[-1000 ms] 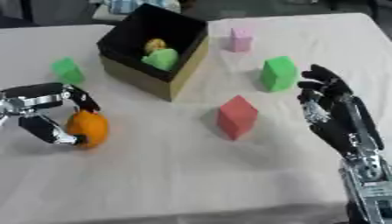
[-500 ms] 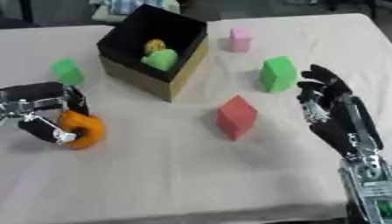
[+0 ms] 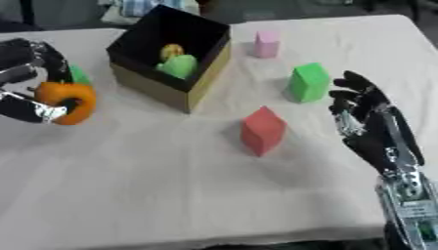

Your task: Pick up objects on the table and place them in the box.

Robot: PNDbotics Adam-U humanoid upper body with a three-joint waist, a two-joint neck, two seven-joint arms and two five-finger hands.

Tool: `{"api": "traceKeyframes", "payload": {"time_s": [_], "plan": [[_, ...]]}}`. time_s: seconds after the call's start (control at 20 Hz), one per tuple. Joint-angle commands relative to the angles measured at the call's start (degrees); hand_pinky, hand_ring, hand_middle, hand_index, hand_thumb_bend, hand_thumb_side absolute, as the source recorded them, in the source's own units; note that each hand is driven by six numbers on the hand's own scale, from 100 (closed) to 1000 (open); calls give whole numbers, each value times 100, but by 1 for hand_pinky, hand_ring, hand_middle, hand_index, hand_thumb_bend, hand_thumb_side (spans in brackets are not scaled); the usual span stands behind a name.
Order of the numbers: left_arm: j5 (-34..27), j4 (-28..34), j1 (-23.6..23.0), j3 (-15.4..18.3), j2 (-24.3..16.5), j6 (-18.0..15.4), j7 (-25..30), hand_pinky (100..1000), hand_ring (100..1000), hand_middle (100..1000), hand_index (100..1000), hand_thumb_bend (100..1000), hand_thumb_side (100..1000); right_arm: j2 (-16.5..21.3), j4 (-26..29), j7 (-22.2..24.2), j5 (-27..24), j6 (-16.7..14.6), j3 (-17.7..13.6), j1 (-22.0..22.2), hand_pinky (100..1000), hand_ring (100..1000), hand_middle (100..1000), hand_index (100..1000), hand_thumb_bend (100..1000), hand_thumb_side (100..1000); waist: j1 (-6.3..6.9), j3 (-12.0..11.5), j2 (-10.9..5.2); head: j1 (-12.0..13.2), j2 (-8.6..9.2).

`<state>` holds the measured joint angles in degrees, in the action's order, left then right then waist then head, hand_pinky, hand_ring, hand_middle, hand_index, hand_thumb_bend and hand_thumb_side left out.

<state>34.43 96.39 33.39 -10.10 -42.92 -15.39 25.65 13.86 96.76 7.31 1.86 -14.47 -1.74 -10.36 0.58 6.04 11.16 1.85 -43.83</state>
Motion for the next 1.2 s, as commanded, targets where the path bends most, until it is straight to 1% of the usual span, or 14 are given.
{"api": "traceKeyframes", "payload": {"time_s": [0.05, 0.15, 0.3, 0.45, 0.6, 0.65, 0.75, 0.8, 0.9, 1.0, 1.15, 1.2], "plan": [[-54, 34, 490, 120, -228, 73, -166, 578, 441, 372, 545, 236, 222, 103, 48, 4, 17, -16, -25, -25, 699, 798, 810, 917, 100, 456, 69, 20, -186, -24, -29], [-74, -254, 921, 90, -58, 126, -238, 585, 444, 374, 548, 232, 228, 102, 43, 12, 12, -17, -16, -21, 699, 798, 810, 917, 100, 455, 65, 34, -200, -22, -29], [121, -826, 1581, 69, 430, 173, -395, 587, 441, 368, 544, 237, 228, 87, 35, 35, 3, -18, 6, -17, 699, 798, 810, 917, 100, 455, 48, 63, -213, -23, -29], [470, -1474, 2158, 0, 943, 120, -558, 595, 447, 376, 553, 248, 235, 78, 24, 67, -5, -21, 33, -15, 699, 798, 810, 917, 100, 454, 23, 120, -223, 14, -29], [995, -2160, 2579, -70, 1401, 17, -759, 605, 461, 398, 575, 265, 234, 69, 12, 88, -21, -26, 58, -17, 699, 797, 810, 917, 100, 454, 10, 194, -234, 45, -29], [1234, -2408, 2686, -94, 1536, -22, -852, 615, 478, 424, 601, 281, 236, 63, 9, 99, -27, -27, 69, -18, 699, 797, 810, 917, 100, 455, 6, 220, -237, 54, -29], [1777, -2939, 2856, -130, 1793, -97, -1069, 623, 492, 445, 621, 290, 243, 51, 0, 124, -37, -29, 89, -15, 699, 797, 810, 917, 100, 455, -3, 268, -245, 67, -29], [2046, -3206, 2914, -124, 1916, -120, -1185, 629, 501, 461, 639, 304, 256, 47, -3, 134, -42, -30, 98, -15, 699, 797, 810, 917, 100, 455, -9, 292, -247, 68, -29], [2542, -3680, 2977, -42, 2142, -109, -1429, 635, 505, 466, 645, 317, 274, 41, -10, 150, -52, -33, 112, -19, 699, 797, 809, 917, 100, 455, -23, 339, -250, 65, -29], [2924, -4110, 3006, 120, 2348, -3, -1699, 650, 518, 478, 659, 329, 291, 30, -15, 166, -63, -36, 129, -26, 699, 797, 809, 917, 100, 454, -39, 382, -248, 59, -29], [3330, -4591, 3025, 342, 2543, 241, -2142, 690, 562, 526, 708, 365, 311, 5, -18, 192, -78, -38, 149, -33, 699, 797, 809, 917, 100, 456, -55, 431, -237, 73, -29], [3424, -4706, 3025, 397, 2574, 316, -2269, 706, 584, 549, 729, 406, 347, 1, -20, 197, -81, -37, 150, -33, 699, 797, 809, 917, 100, 456, -60, 439, -231, 76, -29]]}}
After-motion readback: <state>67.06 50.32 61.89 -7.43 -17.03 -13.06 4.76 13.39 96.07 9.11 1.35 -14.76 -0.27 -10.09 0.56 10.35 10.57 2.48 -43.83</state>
